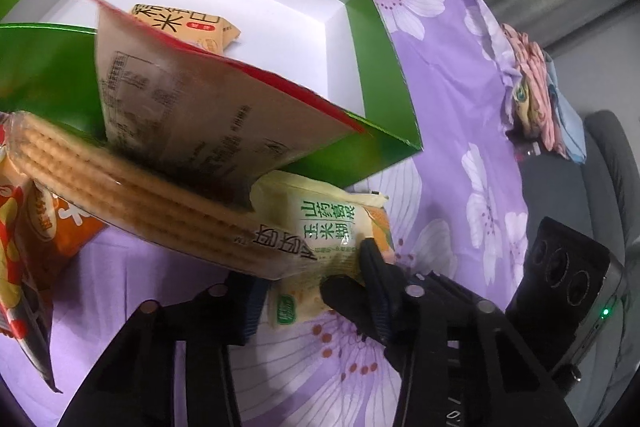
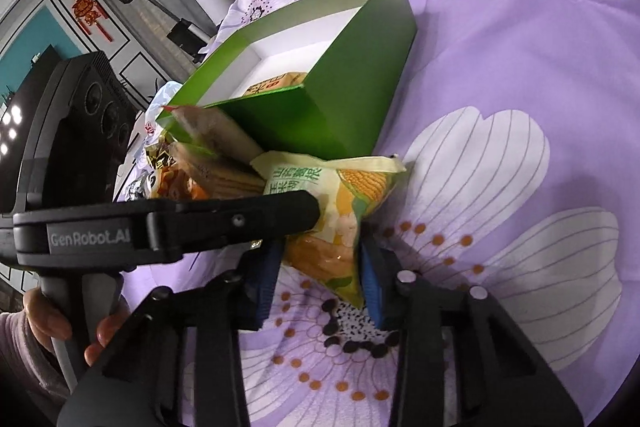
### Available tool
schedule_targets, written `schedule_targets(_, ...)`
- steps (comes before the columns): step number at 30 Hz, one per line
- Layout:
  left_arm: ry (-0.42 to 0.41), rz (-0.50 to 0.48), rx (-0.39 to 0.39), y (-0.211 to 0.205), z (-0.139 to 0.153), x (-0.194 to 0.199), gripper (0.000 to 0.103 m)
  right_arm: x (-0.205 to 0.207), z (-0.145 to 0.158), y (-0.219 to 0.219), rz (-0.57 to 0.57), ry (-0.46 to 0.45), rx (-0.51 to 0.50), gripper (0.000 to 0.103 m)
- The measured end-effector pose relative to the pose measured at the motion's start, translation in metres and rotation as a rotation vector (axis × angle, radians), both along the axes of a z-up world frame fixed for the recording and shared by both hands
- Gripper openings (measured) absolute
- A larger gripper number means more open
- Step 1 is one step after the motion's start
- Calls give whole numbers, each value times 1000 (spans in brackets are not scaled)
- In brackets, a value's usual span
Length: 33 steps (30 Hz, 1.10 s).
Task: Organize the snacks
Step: 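Reach the right gripper to the yellow-green corn snack bag and grasp it, then lift the corn snack bag into the green box and open the right gripper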
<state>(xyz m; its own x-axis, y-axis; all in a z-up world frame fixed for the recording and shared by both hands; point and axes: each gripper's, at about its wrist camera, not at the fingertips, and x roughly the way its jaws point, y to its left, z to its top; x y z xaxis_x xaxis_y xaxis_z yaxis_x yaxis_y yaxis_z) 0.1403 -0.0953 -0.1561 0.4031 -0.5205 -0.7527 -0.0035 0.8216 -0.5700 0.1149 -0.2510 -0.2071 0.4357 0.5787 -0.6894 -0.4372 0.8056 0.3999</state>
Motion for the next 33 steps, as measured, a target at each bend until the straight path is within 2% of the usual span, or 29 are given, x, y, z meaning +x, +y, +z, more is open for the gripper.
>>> schedule_targets(12, -8, -86, -14, -7, 13, -39, 41, -53, 13, -6, -32, -26, -28, 32)
schedule_targets(19, -33, -119, -104, -4, 35, -58, 41, -83, 41, -7, -69, -100, -67, 32)
schedule_targets(22, -16, -111, -155, -1, 35, -61, 42, -88, 49, -8, -66, -118, -75, 32)
schedule_targets(27, 28, -110, -134, -2, 26, -69, 43, -93, 38, -1, -57, -81, -94, 32)
schedule_targets(30, 108, -82, -165, 3, 10, -73, 54, -97, 29, -4, -62, -30, -85, 32)
schedule_targets(33, 108, -87, -109, -2, 6, -82, 56, -104, 20, -7, -73, 2, -97, 32)
